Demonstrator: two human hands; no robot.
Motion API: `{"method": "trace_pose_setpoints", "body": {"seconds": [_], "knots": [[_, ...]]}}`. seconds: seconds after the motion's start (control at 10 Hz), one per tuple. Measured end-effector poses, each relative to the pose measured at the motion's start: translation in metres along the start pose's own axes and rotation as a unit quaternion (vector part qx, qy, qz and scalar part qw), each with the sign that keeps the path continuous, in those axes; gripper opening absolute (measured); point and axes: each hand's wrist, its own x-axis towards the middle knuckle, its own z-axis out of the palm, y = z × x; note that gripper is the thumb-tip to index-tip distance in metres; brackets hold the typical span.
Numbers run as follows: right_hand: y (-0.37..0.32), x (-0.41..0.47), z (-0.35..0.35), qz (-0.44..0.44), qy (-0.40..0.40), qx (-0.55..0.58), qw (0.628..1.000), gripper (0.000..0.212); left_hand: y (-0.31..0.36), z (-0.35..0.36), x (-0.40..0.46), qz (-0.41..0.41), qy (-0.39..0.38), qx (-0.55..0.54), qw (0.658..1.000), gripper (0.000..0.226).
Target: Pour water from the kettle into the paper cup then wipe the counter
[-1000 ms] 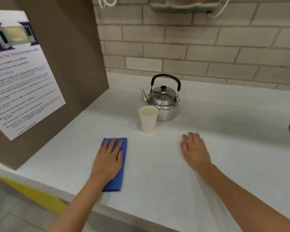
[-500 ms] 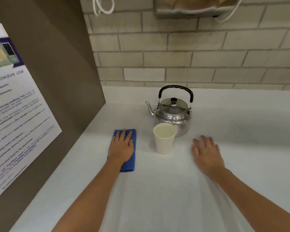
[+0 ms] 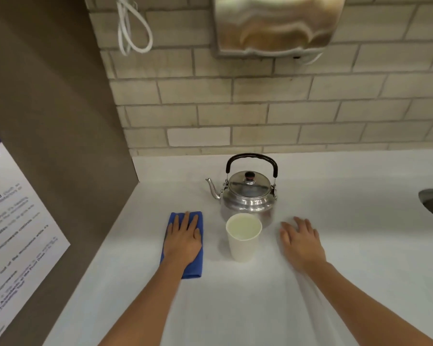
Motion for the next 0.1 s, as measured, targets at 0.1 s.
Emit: {"method": "trace_pose_setpoints", "body": {"seconds": [0.1], "knots": [[-0.0039, -0.0010, -0.0103, -0.003, 0.018, -0.013, 1.000, 0.046, 0.0014, -0.0094, -0.0044, 0.000, 0.014, -0.033, 0.999, 0.051]]}}
